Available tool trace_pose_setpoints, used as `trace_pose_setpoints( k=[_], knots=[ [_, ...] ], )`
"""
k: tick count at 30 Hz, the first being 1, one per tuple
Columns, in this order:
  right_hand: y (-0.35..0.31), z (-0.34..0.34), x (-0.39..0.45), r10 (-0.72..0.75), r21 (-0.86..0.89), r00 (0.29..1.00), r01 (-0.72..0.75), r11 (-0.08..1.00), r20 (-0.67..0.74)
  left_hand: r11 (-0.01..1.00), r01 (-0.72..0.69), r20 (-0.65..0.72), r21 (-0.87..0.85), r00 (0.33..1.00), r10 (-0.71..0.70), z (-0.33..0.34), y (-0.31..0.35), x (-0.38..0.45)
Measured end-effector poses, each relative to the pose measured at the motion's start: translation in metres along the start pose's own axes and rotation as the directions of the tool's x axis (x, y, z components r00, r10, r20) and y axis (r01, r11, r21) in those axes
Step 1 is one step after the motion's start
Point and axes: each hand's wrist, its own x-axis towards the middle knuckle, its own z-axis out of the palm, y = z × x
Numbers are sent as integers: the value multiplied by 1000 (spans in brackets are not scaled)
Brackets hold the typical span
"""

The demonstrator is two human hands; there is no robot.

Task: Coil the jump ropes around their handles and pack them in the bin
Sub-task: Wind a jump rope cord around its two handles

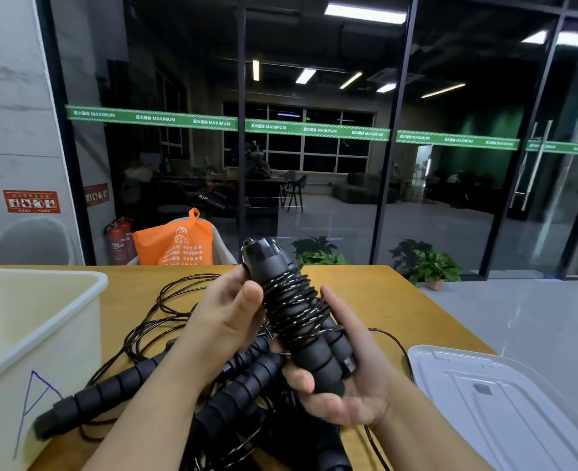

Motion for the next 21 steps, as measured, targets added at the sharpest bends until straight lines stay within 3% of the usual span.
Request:
trace_pose_setpoints(
  k=[2,3,6,8,9,11,16,19,21],
  knots=[
    [-3,0,-1,17,112,1000,-15,994,-17,1000,6,-48,30,999,-5,5,4,2],
    [-4,1,-2,14,80,995,-6,997,-101,997,18,-102,80,995,-10,6,5,4],
    [-9,9,-1,-114,-276,868,-28,961,-483,978,80,-240,192,970,-32,2,1,9],
    [-11,12,1,-349,-550,744,-30,835,-570,955,111,-283,276,959,-30,1,-2,10],
    [-11,14,0,-475,-687,697,-33,726,-537,945,126,-310,303,950,-27,2,-3,11],
    [-9,18,-1,-615,-859,684,-34,511,-393,939,138,-371,316,929,-11,7,-5,13],
    [0,12,2,-734,-994,676,-113,-12,-68,911,210,-440,354,897,-36,19,-5,14],
    [1,9,3,-763,-982,646,-163,-91,-36,842,302,-424,448,900,-97,19,0,12],
    [2,11,4,-784,-983,615,-182,-34,-87,787,315,-336,530,930,-145,13,-1,11]
  ],
)
